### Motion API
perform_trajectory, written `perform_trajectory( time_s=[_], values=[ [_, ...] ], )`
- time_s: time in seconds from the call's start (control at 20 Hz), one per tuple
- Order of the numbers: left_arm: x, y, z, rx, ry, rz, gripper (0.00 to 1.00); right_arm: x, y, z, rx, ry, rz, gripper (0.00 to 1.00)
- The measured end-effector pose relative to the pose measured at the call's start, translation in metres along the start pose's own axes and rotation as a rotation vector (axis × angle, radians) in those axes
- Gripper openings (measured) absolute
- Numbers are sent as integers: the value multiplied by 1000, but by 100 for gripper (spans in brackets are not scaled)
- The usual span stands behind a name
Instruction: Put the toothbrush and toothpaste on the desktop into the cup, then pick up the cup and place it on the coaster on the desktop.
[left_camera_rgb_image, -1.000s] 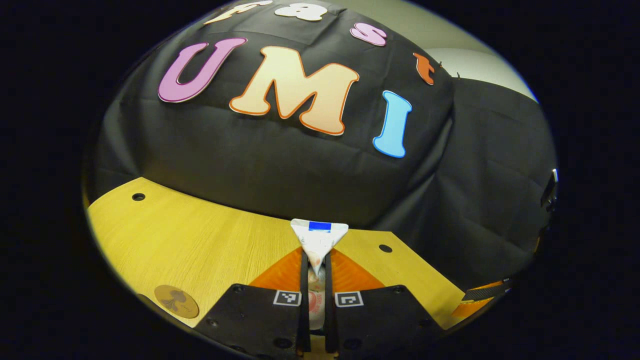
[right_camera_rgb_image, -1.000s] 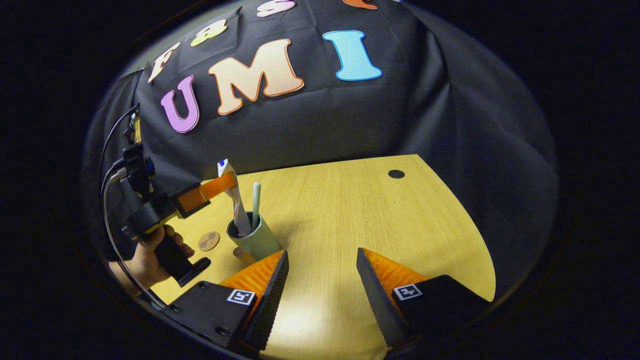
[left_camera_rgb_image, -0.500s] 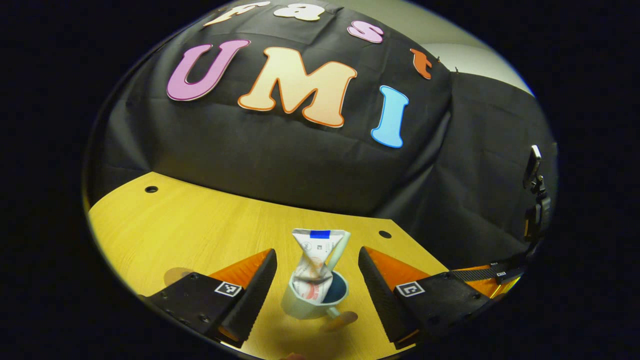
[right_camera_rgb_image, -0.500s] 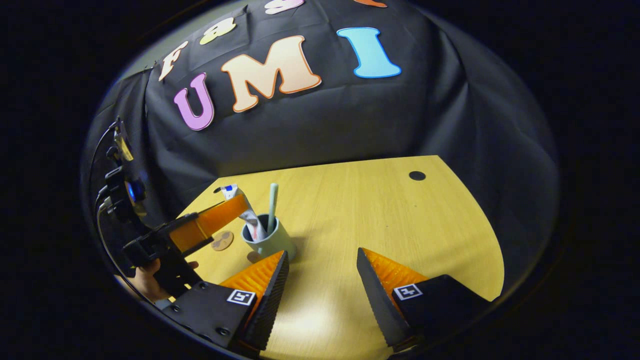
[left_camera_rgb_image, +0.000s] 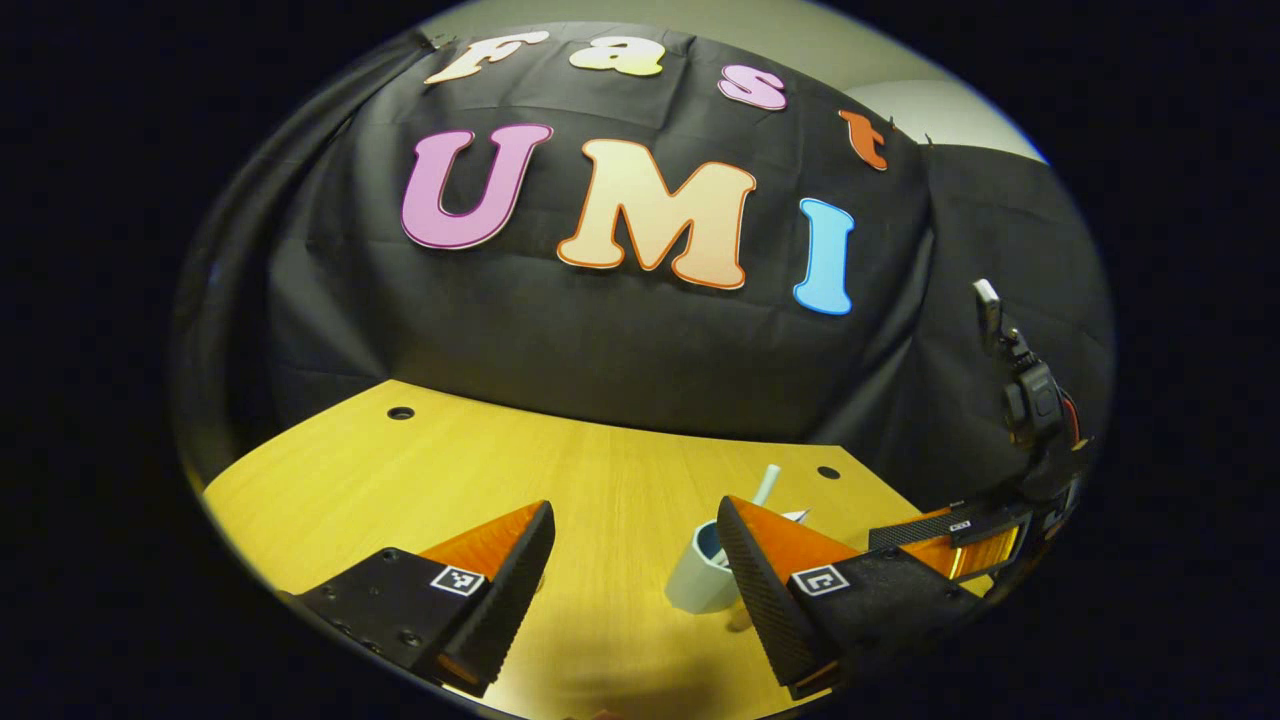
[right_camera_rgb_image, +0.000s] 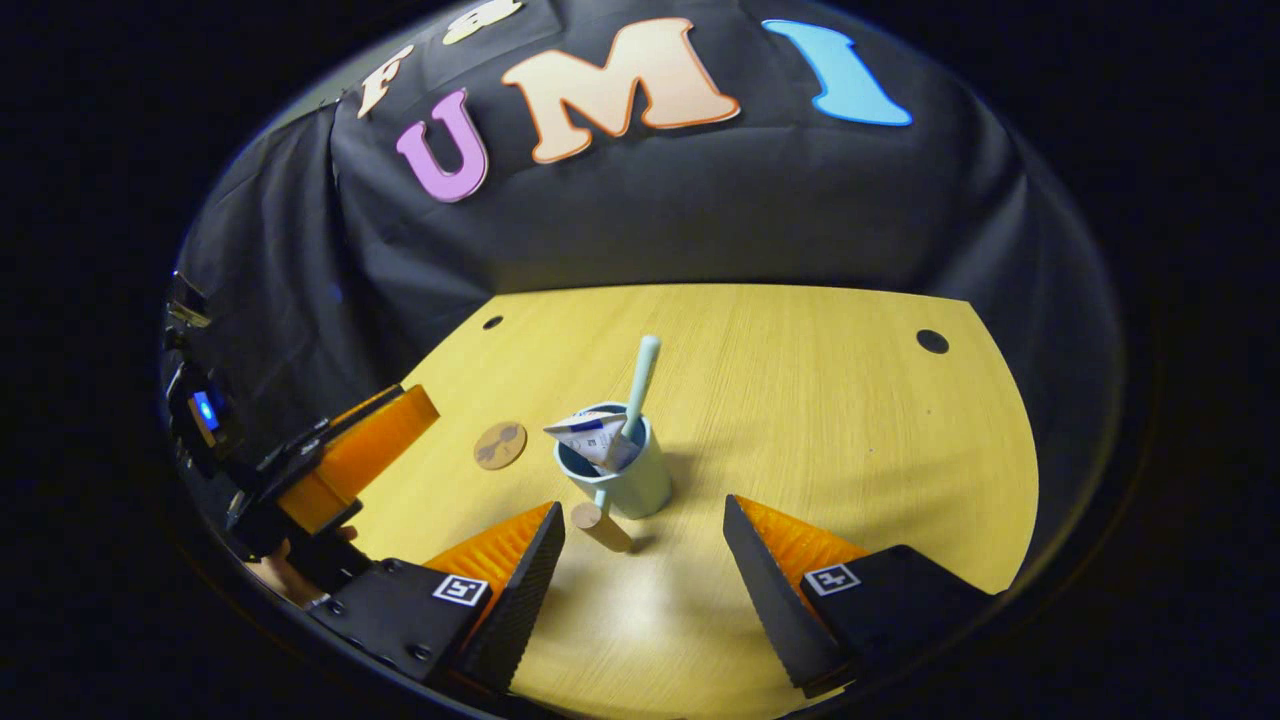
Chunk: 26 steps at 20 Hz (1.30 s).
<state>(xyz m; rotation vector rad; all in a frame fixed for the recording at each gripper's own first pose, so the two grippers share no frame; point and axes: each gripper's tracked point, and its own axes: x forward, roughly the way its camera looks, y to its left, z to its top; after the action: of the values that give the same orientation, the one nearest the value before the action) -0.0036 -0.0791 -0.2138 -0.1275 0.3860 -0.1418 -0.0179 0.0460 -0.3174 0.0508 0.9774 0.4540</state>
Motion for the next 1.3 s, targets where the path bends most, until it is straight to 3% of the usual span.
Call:
perform_trajectory(
  time_s=[0.05,0.15,0.25,0.4,0.45,0.5,0.6,0.8,0.85,0.9,1.15,1.3],
  values=[
    [-6,9,4,10,-9,8,95,7,4,1,-18,26,-3,94],
    [-15,26,5,20,-1,19,95,21,8,-4,-49,90,-33,98],
    [-24,40,4,34,-1,29,95,35,8,-8,-69,154,-75,94],
    [-35,63,8,59,-11,51,95,50,14,-20,-61,255,-102,98],
    [-40,70,9,62,-15,58,95,55,16,-25,-53,294,-105,94],
    [-43,77,9,65,-18,66,95,59,17,-29,-47,325,-110,98],
    [-49,89,11,73,-21,80,95,65,18,-28,-47,366,-116,94],
    [-61,111,9,77,-14,98,95,82,19,-29,-51,432,-135,98],
    [-62,116,8,75,-11,103,95,86,18,-32,-53,454,-139,94],
    [-64,121,7,72,-12,109,95,89,18,-34,-57,472,-141,99],
    [-71,145,3,69,-5,141,95,97,20,-47,-73,557,-134,98],
    [-74,158,-3,49,6,163,95,100,19,-49,-92,590,-139,89]
  ],
)
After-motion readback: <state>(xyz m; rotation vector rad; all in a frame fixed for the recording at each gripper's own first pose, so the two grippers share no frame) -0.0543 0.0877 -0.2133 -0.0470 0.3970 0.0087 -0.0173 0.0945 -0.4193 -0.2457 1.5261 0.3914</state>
